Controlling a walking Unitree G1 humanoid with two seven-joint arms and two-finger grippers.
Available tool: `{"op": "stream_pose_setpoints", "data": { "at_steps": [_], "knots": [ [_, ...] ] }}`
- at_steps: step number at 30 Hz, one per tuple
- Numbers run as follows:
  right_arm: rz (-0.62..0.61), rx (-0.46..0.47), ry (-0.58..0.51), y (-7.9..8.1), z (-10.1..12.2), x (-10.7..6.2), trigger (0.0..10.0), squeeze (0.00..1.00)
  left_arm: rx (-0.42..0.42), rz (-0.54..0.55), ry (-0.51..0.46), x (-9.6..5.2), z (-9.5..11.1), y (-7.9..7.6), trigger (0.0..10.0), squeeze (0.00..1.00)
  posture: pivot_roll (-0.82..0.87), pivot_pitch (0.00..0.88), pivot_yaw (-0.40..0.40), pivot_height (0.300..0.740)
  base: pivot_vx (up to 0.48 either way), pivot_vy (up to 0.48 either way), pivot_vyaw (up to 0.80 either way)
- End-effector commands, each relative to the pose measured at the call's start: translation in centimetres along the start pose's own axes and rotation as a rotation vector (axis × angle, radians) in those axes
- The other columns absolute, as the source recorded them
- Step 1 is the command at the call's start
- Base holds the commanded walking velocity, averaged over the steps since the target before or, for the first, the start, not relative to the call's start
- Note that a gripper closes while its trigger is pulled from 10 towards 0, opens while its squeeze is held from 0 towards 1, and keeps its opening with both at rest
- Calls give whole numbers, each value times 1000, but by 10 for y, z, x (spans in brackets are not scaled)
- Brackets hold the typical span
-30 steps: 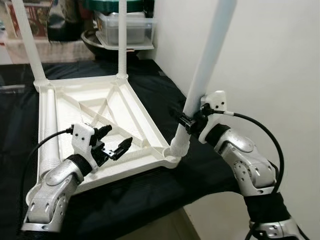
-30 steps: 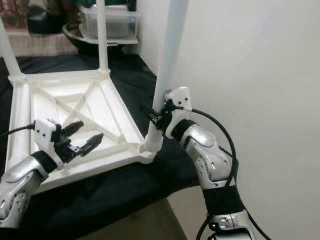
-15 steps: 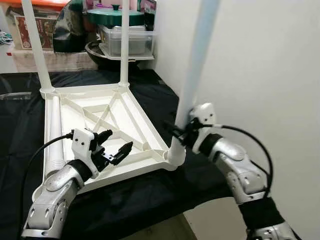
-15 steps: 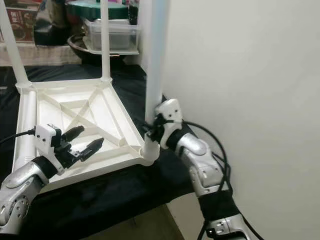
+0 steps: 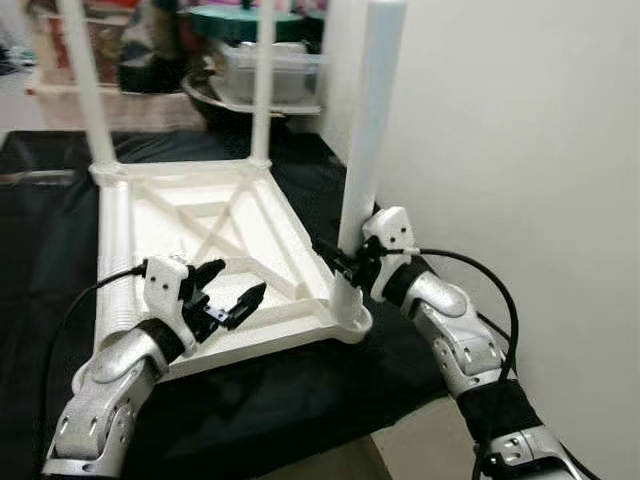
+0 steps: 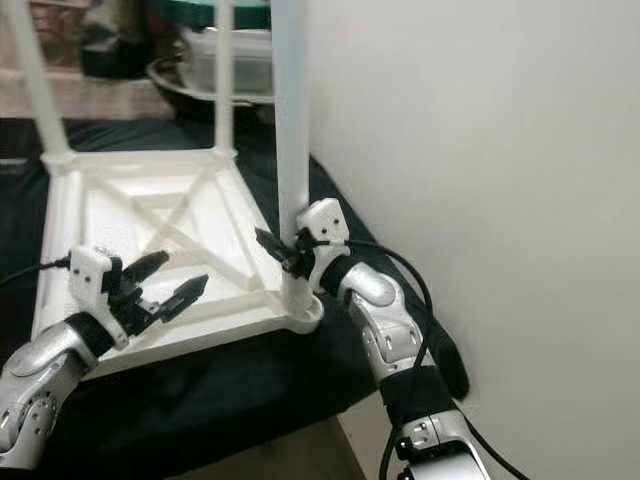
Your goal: Building children table
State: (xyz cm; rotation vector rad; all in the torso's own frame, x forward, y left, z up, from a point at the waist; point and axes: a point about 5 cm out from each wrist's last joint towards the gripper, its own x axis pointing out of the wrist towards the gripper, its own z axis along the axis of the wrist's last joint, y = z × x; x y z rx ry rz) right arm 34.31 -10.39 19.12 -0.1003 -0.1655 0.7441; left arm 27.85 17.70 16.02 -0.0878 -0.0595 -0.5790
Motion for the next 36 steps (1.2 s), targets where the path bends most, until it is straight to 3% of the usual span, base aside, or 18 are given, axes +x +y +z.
{"op": "stream_pose_setpoints", "data": {
  "at_steps": [1,17,30,36],
  "knots": [
    [-20,-8,16,-6,-4,-5,10000,0,5,-21,-4,2,1,-5,10000,0,112,0,-165,740,0,0,0],
    [-142,-47,35,-37,-10,-25,10000,0,-3,-24,-10,2,2,-4,10000,0,97,0,-158,740,0,0,0],
    [-70,-26,17,-15,-18,-15,10000,0,-5,-24,-9,2,1,-4,10000,0,109,0,-165,740,0,0,0],
    [-53,-25,23,-12,-20,-17,10000,0,-6,-22,-9,1,1,-4,10000,0,109,0,-164,740,0,0,0]
  ]
}}
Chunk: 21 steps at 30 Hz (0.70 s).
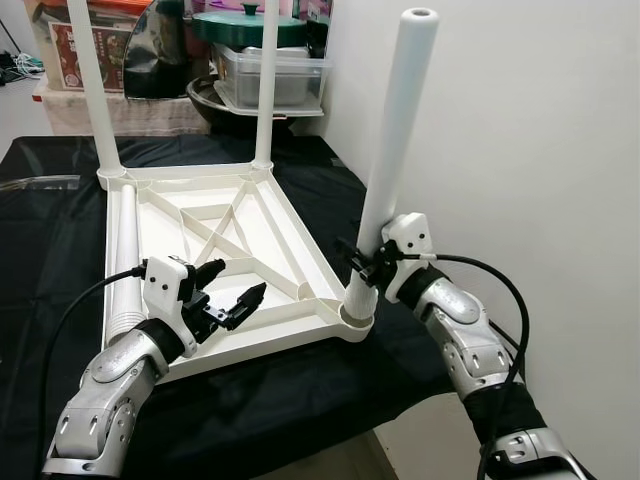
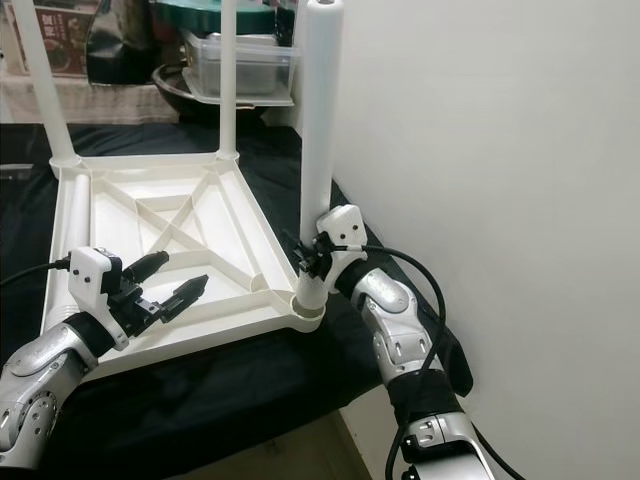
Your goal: Building children table
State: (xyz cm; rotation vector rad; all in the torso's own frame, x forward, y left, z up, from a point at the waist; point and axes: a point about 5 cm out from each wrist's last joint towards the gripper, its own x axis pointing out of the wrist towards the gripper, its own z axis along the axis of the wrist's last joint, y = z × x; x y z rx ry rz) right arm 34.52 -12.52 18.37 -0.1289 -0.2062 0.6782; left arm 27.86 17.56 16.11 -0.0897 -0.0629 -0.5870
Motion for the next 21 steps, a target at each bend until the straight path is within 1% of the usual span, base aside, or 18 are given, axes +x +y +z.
{"op": "stream_pose_setpoints", "data": {
  "at_steps": [1,6,8,10,12,14,17,19,21],
  "knots": [
    [19,17,52,5,-12,-5,10000,0,-5,-14,-5,0,0,-3,10000,0,107,0,-163,740,0,0,0],
    [23,22,69,5,-16,-11,10000,0,-6,-16,-5,0,0,-3,10000,0,102,0,-161,740,0,0,0],
    [23,33,76,4,-17,-13,10000,0,-7,-17,-5,0,0,-3,10000,0,100,0,-159,740,0,0,0],
    [21,78,78,6,-19,-15,10000,0,-8,-19,-6,0,1,-2,10000,0,100,0,-160,740,0,0,0],
    [21,78,78,6,-19,-15,10000,0,-8,-19,-6,0,1,-2,10000,0,100,0,-160,740,0,0,0],
    [28,112,72,10,-18,-14,10000,0,-9,-18,-7,0,1,-2,10000,0,103,0,-161,740,0,0,0],
    [36,126,68,14,-19,-13,10000,0,-9,-16,-7,0,1,-2,10000,0,103,0,-161,740,0,0,0],
    [36,166,66,19,-20,-12,10000,0,-10,-14,-7,0,1,-2,10000,0,108,0,-163,740,0,0,0],
    [38,173,66,20,-20,-12,10000,0,-10,-14,-7,0,1,-2,10000,0,108,0,-163,740,0,0,0]
  ]
}}
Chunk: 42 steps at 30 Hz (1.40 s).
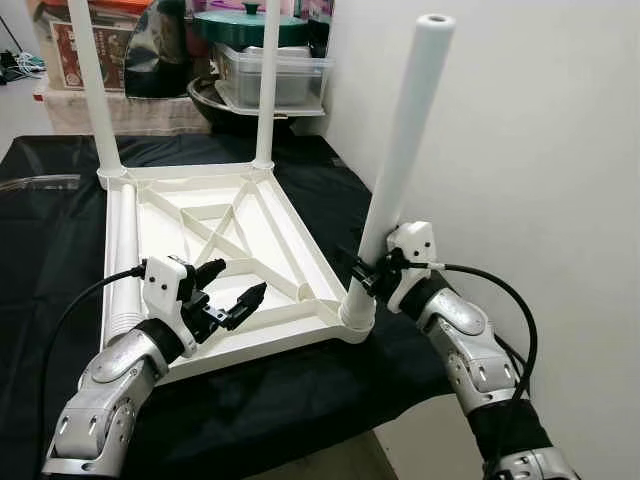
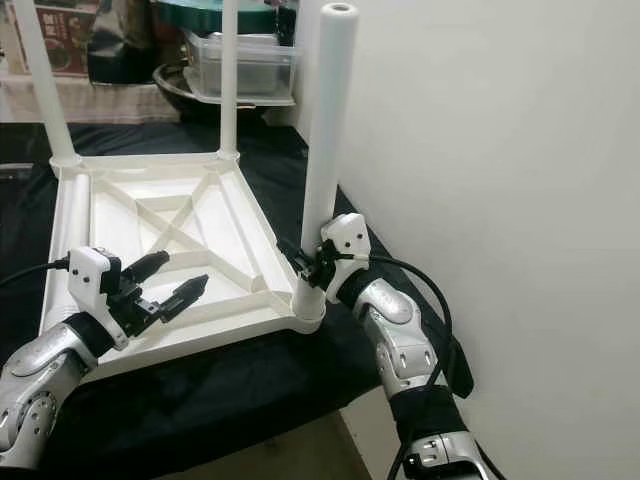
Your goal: Building children table
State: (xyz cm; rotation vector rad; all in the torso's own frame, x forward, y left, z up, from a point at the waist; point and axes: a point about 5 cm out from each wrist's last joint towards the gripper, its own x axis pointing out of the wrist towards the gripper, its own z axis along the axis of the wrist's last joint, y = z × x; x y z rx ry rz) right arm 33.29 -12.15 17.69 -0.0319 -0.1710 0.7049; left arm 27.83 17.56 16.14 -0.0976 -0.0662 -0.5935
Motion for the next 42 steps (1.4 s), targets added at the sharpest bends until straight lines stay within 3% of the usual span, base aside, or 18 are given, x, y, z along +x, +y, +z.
{"op": "stream_pose_setpoints", "data": {
  "at_steps": [1,6,9,12,13,14,15,16,18,19,21,27,35,36,42],
  "knots": [
    [9,90,70,8,-20,-4,10000,0,-5,-7,-3,0,1,-1,10000,0,108,0,-163,740,0,0,0],
    [-87,213,114,9,-31,-7,10000,0,-6,-6,-3,-1,1,-2,10000,0,108,0,-164,740,0,0,0],
    [-108,225,126,8,-33,-7,10000,0,-6,-6,-3,-1,1,-2,10000,0,108,0,-164,740,0,0,0],
    [-385,295,306,-4,-61,-14,10000,0,-4,-5,-2,-1,1,-1,10000,0,107,0,-162,740,0,0,0],
    [-385,295,306,-4,-61,-14,10000,0,-4,-5,-2,-1,1,-1,10000,0,107,0,-162,740,0,0,0],
    [-561,348,388,-12,-74,-22,10000,0,-2,-5,-2,-1,1,-1,10000,0,111,0,-166,740,0,0,0],
    [-561,348,388,-12,-74,-22,10000,0,-2,-5,-2,-1,1,-1,10000,0,111,0,-166,740,0,0,0],
    [-669,353,453,-14,-82,-29,10000,0,0,-3,-1,-1,1,-1,10000,0,111,0,-164,740,0,0,0],
    [-669,353,453,-14,-82,-29,10000,0,0,-3,-1,-1,1,-1,10000,0,111,0,-164,740,0,0,0],
    [-782,358,506,-16,-87,-36,10000,0,1,-1,-1,-1,1,-1,10000,0,110,0,-162,740,0,0,0],
    [-884,384,558,-14,-92,-43,10000,0,4,1,1,-1,0,-1,10000,0,115,0,-164,740,0,0,0],
    [-960,370,509,-7,-75,-32,10000,0,8,0,8,-1,-1,-1,10000,0,116,0,-162,740,0,0,0],
    [-909,420,483,4,-68,-21,10000,0,10,5,9,-1,-1,-1,10000,0,120,0,-164,740,0,0,0],
    [-855,464,419,5,-60,-15,10000,1000,9,3,10,-1,-1,-1,10000,0,112,0,-157,740,0,0,0],
    [-807,465,321,-2,-43,-10,10000,1000,7,-1,11,-1,-2,-2,10000,0,112,0,-157,740,0,0,0]
  ]
}}
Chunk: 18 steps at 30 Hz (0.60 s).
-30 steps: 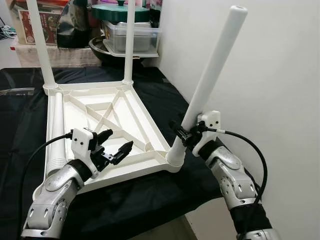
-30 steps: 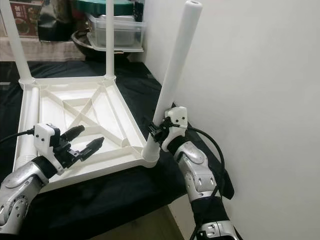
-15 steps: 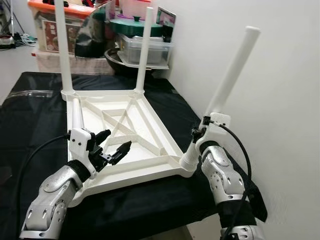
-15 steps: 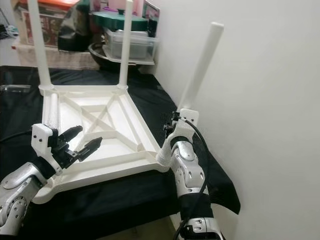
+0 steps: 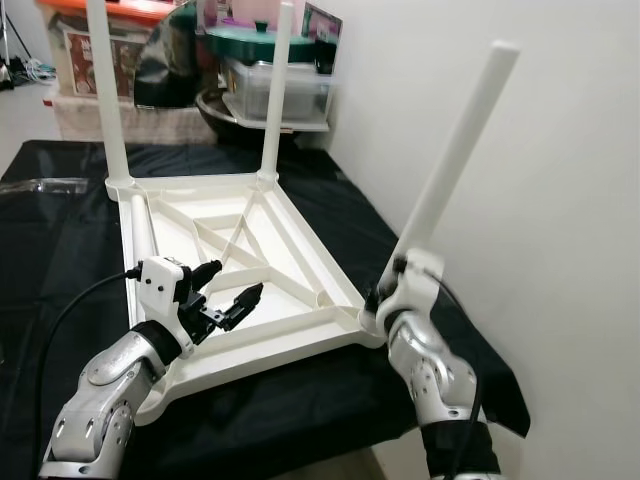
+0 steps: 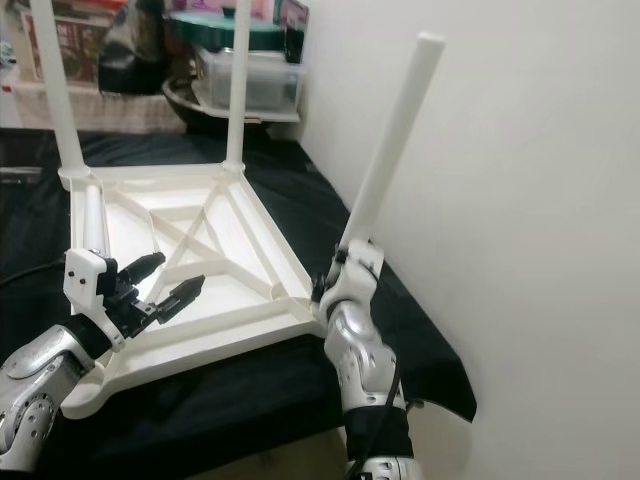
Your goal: Building children table
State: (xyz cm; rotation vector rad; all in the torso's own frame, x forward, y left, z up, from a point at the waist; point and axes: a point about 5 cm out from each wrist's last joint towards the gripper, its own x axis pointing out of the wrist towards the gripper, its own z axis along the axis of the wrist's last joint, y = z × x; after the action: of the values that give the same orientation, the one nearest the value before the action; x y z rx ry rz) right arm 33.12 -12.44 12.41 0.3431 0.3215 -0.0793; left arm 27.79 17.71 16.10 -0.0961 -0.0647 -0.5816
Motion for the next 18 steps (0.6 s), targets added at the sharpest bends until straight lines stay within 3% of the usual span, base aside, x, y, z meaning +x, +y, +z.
{"op": "stream_pose_setpoints", "data": {
  "at_steps": [1,10,13,18],
  "knots": [
    [28,14,-65,0,18,-1,10000,1000,6,-14,10,0,-1,-2,10000,0,103,0,-151,740,0,0,0],
    [106,-49,-201,-7,53,-3,10000,1000,6,-11,6,2,-1,-1,10000,0,92,0,-150,740,0,0,0],
    [189,-91,-254,-8,68,-9,10000,1000,5,-12,5,2,-1,-1,10000,0,89,0,-149,740,0,0,0],
    [238,-159,-262,-16,78,-8,10000,1000,3,-17,3,3,-1,-1,10000,0,81,0,-145,740,0,0,0]
  ]
}}
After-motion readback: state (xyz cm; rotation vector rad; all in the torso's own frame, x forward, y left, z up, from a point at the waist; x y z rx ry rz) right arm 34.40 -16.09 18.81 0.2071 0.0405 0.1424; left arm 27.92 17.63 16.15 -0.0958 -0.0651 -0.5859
